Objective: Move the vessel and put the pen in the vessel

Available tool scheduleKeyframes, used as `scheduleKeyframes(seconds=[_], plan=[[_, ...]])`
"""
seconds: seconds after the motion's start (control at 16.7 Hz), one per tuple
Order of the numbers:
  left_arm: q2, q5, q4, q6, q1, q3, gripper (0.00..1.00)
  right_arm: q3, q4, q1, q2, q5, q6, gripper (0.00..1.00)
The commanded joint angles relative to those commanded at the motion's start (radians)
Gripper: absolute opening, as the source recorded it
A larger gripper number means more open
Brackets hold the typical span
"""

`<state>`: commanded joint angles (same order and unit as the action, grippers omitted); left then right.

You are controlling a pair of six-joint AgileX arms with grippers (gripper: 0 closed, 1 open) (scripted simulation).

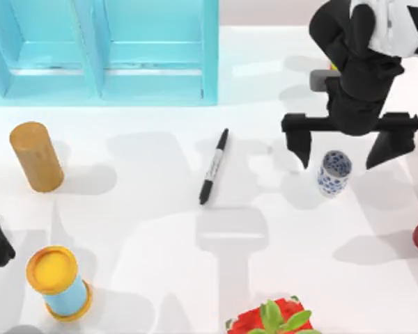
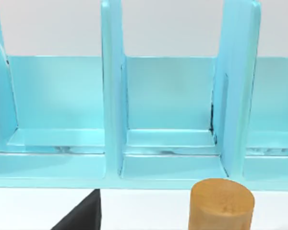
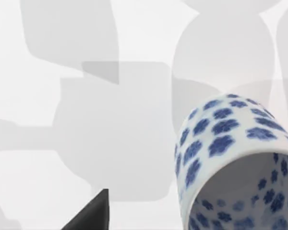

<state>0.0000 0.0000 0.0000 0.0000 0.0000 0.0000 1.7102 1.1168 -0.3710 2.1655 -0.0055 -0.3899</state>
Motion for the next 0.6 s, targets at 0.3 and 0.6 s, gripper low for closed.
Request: scheduleKeyframes(seconds=[0.3,0.6], plan=[[0.000,0.000,0.000,0.000,0.000,0.000,1.00,0.015,0.015,0.002,0.005,0.000,-0.001,1.00],[0.000,0.000,0.000,0.000,0.000,0.000,1.00,0.237,0.218,0.001,0.047,0.000,-0.002,1.00]])
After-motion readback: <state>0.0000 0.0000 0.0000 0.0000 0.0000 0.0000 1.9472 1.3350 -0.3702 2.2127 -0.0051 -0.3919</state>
